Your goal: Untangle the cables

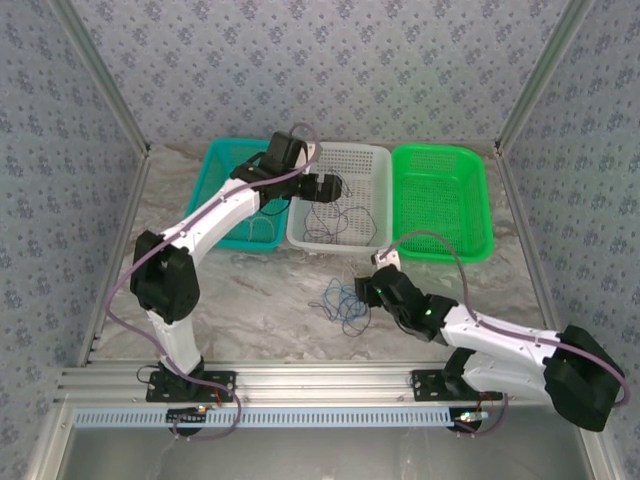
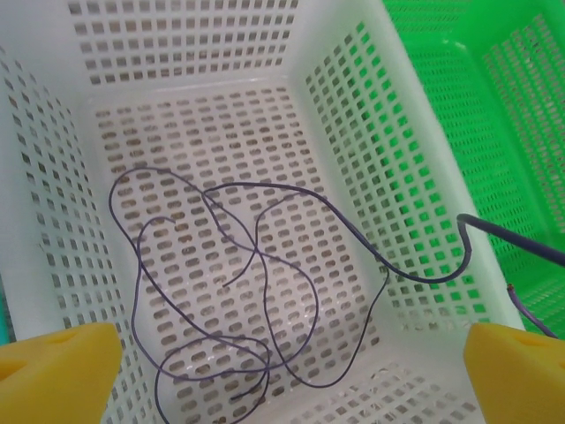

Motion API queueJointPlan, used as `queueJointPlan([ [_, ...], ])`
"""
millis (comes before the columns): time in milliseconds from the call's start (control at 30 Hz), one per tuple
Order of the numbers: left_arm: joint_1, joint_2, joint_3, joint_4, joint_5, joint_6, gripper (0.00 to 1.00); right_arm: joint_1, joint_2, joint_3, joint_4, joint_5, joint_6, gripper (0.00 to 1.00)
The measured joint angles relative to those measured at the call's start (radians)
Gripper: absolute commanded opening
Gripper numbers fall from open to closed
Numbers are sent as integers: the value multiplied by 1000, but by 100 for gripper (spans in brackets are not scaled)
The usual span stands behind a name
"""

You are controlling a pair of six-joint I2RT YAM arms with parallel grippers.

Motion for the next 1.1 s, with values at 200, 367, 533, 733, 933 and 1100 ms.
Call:
queueJointPlan([
  [200, 0, -3, -3, 0, 16, 10, 99, -114, -16, 115, -8, -37, -124, 57],
  [367, 0, -3, -11, 1, 25, 10, 99, -180, 59, 332, -27, -116, -257, 57],
  [533, 0, -3, -16, 0, 29, 10, 99, -180, 154, 452, -17, -195, -393, 57],
  [733, 0, -3, -16, 0, 45, 10, 99, -180, 230, 456, -18, -252, -529, 56],
  [933, -1, -5, -17, 0, 56, 10, 99, -190, 254, 458, -6, -262, -607, 54],
  [1100, -10, -8, -17, -1, 66, 11, 99, -209, 295, 494, 4, -262, -642, 52],
])
